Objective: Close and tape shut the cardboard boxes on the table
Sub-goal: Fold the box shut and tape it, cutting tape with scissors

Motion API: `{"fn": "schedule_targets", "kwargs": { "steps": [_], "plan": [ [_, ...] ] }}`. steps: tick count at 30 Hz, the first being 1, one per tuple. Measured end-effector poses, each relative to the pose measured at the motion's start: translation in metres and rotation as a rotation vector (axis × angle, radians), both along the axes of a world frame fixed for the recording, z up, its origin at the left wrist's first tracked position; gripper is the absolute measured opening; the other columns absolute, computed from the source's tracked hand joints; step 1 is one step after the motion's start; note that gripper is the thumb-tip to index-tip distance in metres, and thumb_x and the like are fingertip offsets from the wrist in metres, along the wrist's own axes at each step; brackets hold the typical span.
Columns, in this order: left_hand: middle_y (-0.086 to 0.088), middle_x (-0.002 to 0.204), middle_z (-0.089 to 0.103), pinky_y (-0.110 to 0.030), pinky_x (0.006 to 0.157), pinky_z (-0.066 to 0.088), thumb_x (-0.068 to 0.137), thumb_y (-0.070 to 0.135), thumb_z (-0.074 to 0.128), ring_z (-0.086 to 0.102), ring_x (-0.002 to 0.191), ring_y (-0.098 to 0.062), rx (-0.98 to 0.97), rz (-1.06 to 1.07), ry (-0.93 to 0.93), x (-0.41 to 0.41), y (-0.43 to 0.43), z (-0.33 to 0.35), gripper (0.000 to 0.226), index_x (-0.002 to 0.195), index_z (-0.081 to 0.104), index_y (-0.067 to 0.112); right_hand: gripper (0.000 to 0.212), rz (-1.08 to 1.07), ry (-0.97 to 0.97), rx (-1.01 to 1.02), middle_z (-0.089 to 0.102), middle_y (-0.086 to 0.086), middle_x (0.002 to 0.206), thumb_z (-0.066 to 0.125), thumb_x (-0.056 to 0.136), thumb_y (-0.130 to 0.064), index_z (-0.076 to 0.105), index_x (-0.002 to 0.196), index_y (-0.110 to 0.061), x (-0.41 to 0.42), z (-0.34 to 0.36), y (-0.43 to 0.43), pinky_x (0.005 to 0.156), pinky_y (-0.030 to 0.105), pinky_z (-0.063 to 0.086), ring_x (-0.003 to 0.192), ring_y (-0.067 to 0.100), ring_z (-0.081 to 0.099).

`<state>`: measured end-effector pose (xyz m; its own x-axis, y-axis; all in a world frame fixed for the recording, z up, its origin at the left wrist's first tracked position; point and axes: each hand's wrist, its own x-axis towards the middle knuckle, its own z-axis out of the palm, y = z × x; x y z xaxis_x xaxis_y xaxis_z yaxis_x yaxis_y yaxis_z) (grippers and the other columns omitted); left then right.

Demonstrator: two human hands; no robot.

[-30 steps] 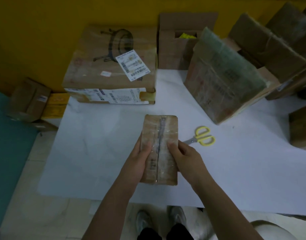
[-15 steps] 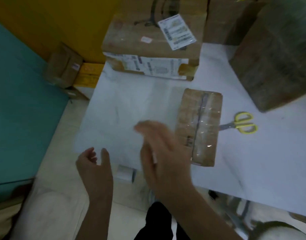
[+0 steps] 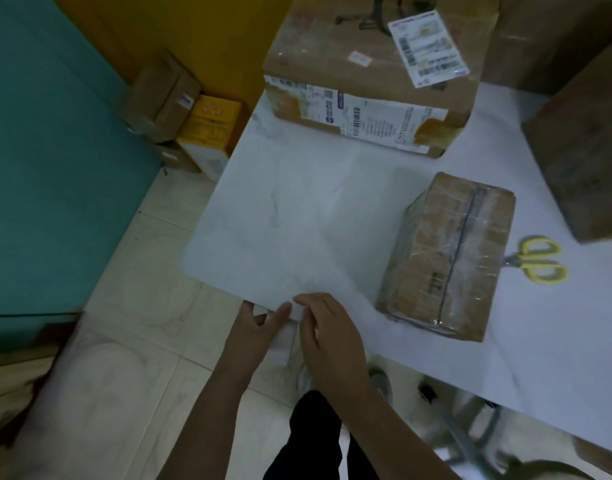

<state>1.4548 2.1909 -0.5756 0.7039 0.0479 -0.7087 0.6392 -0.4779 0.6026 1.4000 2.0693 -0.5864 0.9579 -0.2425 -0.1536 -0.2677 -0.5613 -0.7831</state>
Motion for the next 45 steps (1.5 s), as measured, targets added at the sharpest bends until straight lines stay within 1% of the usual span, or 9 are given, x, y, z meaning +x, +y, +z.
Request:
{"fn": "schedule_targets", "kwargs": {
  "steps": [3,5,9,14,18,23,32,40,45],
  "plan": [
    [-0.001,0.102,0.075,-0.035,0.086,0.056,0.086,0.043,0.071,0.071,0.088,-0.017,-0.001,-0.077,0.209,0.015,0.007,0.014,0.032,0.107,0.072,0.019,0.023,-0.094,0.028,0.139,0.065,-0.012,0.107,0.046,0.100,-0.017,0.066,0.112,-0.020,0.007,0.000,-0.005,0.090,0.018,0.047,0.099,-0.001,0.059],
    [-0.006,0.097,0.073,-0.029,0.075,0.053,0.088,0.037,0.068,0.068,0.081,-0.019,0.047,-0.159,0.281,0.027,0.003,0.026,0.023,0.093,0.073,0.015,0.021,-0.144,0.115,0.266,0.068,-0.012,0.102,0.048,0.101,-0.016,0.067,0.109,-0.021,0.014,0.006,-0.010,0.086,0.021,0.050,0.094,0.000,0.062],
    [-0.013,0.094,0.069,-0.028,0.067,0.042,0.092,0.031,0.061,0.060,0.078,-0.022,0.266,-0.418,0.126,0.053,-0.016,0.056,0.029,0.094,0.072,0.004,0.021,-0.081,0.115,0.341,0.063,-0.012,0.112,0.050,0.102,-0.025,0.064,0.118,-0.024,0.028,0.022,-0.011,0.091,0.011,0.040,0.105,-0.005,0.055],
    [0.009,0.098,0.067,-0.025,0.067,0.043,0.096,0.038,0.054,0.060,0.086,-0.008,0.344,-0.792,-0.156,0.066,-0.023,0.096,0.018,0.100,0.069,0.028,0.086,-0.256,0.325,0.796,0.049,-0.010,0.138,0.057,0.074,-0.076,0.041,0.145,-0.031,0.059,0.053,-0.014,0.104,0.023,0.042,0.116,0.002,0.056],
    [0.019,0.085,0.069,-0.025,0.069,0.047,0.091,0.035,0.061,0.062,0.080,0.001,0.226,-0.769,-0.320,0.079,-0.023,0.132,0.012,0.083,0.070,0.035,0.049,-0.603,0.346,1.224,0.064,0.009,0.108,0.067,0.093,-0.017,0.048,0.137,-0.006,0.077,0.076,-0.031,0.085,0.024,0.056,0.089,0.017,0.070],
    [0.017,0.084,0.070,-0.033,0.064,0.047,0.089,0.042,0.062,0.062,0.073,-0.006,0.011,-0.782,-0.417,0.091,-0.040,0.174,0.008,0.087,0.069,0.043,0.030,-0.615,0.190,1.406,0.072,0.009,0.092,0.067,0.088,-0.002,0.064,0.117,-0.010,0.078,0.120,-0.061,0.072,0.018,0.054,0.076,0.011,0.068],
    [0.015,0.086,0.071,-0.013,0.055,0.046,0.075,0.037,0.056,0.063,0.073,-0.006,-0.183,-0.921,-0.422,0.111,-0.118,0.181,0.019,0.080,0.074,0.041,0.033,-0.676,0.084,1.305,0.076,0.008,0.092,0.068,0.086,-0.002,0.063,0.119,-0.004,0.060,0.162,-0.150,0.068,0.020,0.057,0.073,0.011,0.069],
    [0.018,0.088,0.071,-0.022,0.069,0.048,0.081,0.043,0.062,0.065,0.080,-0.003,-0.084,-1.107,-0.427,0.118,-0.169,0.174,0.015,0.082,0.073,0.033,0.017,-0.974,-0.151,0.227,0.071,-0.022,0.077,0.073,0.086,-0.028,0.069,0.096,-0.041,0.035,0.154,-0.174,0.075,0.036,0.059,0.074,0.003,0.069],
    [0.016,0.087,0.069,-0.019,0.067,0.050,0.073,0.055,0.070,0.063,0.076,0.004,-0.002,-1.093,-0.392,0.133,-0.178,0.166,0.032,0.105,0.066,0.050,0.015,-1.117,-0.178,0.456,0.068,-0.021,0.068,0.071,0.089,-0.025,0.068,0.101,-0.034,0.028,0.143,-0.187,0.057,0.015,0.048,0.063,-0.001,0.065]
  ]
}}
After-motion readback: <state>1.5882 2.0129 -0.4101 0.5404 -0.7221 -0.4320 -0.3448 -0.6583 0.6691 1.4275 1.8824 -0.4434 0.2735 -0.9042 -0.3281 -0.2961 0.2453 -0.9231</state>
